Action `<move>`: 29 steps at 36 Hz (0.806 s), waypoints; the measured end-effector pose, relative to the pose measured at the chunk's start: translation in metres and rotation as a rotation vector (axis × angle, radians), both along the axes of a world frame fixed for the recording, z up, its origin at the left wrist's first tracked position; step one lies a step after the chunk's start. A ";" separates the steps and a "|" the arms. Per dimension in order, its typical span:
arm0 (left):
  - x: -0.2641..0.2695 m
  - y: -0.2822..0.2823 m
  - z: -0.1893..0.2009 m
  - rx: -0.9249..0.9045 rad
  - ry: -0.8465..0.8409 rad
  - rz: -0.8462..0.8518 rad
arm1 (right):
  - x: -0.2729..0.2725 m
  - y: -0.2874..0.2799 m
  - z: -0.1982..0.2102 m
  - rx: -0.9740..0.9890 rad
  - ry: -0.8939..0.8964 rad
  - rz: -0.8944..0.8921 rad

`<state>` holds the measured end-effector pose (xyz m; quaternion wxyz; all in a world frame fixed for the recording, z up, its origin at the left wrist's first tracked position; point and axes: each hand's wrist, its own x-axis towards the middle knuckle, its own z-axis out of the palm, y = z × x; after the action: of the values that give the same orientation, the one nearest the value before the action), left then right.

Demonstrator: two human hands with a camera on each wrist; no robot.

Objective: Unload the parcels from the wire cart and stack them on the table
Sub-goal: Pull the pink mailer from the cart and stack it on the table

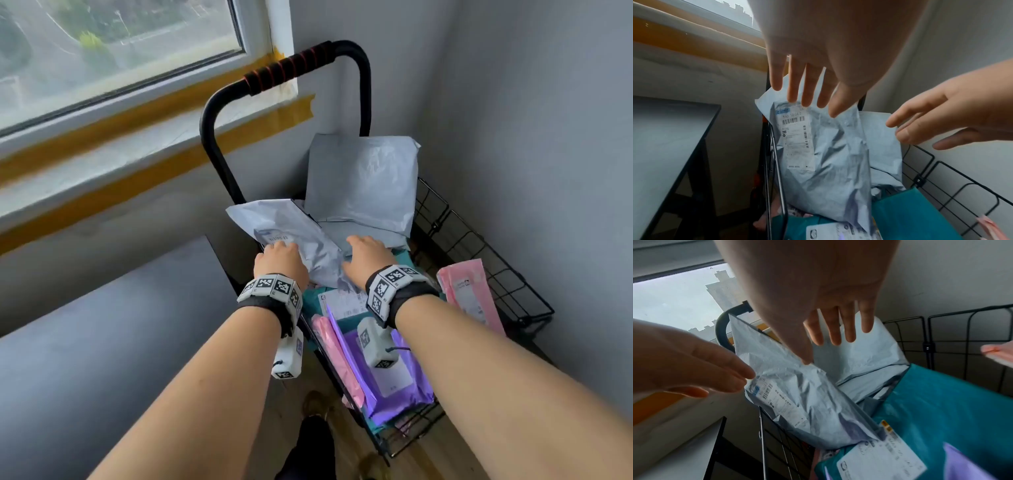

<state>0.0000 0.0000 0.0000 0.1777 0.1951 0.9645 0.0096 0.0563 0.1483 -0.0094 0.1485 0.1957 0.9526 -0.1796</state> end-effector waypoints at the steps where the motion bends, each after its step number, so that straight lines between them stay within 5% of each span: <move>1: -0.008 -0.002 0.000 0.001 -0.005 0.010 | -0.008 -0.003 -0.002 -0.014 -0.003 -0.003; 17: -0.068 -0.027 -0.020 0.086 -0.004 0.037 | -0.071 -0.039 -0.014 0.014 -0.019 -0.032; 29: -0.051 -0.052 -0.001 0.148 0.004 0.165 | -0.068 -0.054 0.036 -0.051 0.234 -0.112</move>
<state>-0.0513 -0.0517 -0.0010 0.1593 0.1278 0.9743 0.0948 -0.0120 0.0946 0.0268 0.0312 0.2224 0.9461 -0.2333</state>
